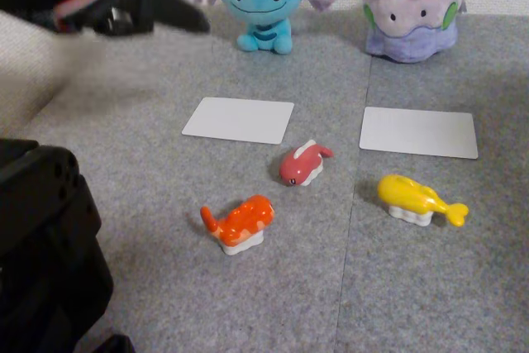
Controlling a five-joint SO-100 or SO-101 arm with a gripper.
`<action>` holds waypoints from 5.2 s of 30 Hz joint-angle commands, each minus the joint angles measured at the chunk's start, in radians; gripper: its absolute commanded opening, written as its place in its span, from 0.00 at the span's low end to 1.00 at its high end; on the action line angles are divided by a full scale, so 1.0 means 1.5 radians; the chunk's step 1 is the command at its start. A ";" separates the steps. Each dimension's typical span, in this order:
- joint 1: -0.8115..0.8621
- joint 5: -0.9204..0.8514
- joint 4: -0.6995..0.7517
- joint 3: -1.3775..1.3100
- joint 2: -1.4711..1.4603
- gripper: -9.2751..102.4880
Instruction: Wooper wants to eat egg sudhi, and Goomy wants to eat shrimp sushi
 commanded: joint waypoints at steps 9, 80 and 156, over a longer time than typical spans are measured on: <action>0.144 -0.176 0.146 -0.208 -0.004 0.34; 0.590 -1.202 0.264 -0.799 -1.141 0.33; 0.536 -1.066 0.173 -0.645 -1.000 0.08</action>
